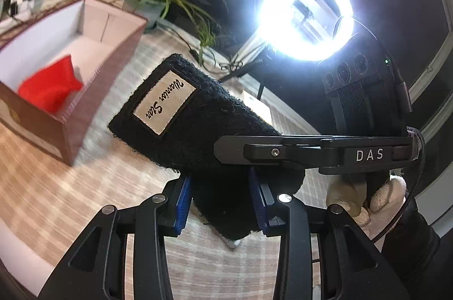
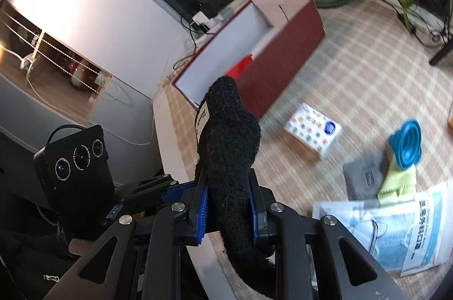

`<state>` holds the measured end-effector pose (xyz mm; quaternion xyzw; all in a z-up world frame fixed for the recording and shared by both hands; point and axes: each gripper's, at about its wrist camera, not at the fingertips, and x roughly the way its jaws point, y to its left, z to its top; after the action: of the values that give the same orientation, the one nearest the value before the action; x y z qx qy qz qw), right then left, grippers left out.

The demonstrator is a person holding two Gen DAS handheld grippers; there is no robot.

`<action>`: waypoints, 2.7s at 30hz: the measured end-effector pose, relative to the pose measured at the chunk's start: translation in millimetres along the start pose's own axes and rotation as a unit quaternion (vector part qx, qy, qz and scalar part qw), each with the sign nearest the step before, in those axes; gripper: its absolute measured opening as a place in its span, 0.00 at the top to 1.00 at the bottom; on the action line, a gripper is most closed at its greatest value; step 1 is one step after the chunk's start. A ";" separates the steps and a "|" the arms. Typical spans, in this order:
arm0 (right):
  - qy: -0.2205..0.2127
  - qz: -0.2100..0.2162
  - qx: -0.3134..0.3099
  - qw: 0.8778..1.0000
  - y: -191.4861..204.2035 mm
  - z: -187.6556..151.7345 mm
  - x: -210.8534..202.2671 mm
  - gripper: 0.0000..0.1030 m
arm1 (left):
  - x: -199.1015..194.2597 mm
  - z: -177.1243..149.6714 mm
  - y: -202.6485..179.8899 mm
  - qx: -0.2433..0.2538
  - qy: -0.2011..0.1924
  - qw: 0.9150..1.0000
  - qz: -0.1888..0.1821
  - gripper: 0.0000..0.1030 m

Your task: Organize soft objects

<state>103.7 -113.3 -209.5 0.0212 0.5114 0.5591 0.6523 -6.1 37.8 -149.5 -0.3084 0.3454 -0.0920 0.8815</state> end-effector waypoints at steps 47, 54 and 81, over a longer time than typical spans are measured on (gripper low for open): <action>-0.108 -0.009 0.110 0.988 33.3 193.5 137.5 0.79 | -14.3 183.8 160.1 0.079 0.017 0.994 0.075 0.66; -0.102 -0.037 0.121 0.987 17.9 199.8 153.1 0.77 | 2.5 187.9 169.2 0.075 0.038 0.992 0.098 0.66; -0.133 -0.246 0.046 0.959 42.4 184.9 128.5 0.43 | -6.8 179.9 172.4 0.094 0.033 0.986 0.132 0.63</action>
<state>182.5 99.7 -178.7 -0.0012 0.4346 0.3495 0.8301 99.9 263.5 -147.7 -0.1723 0.4016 -0.0166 0.8993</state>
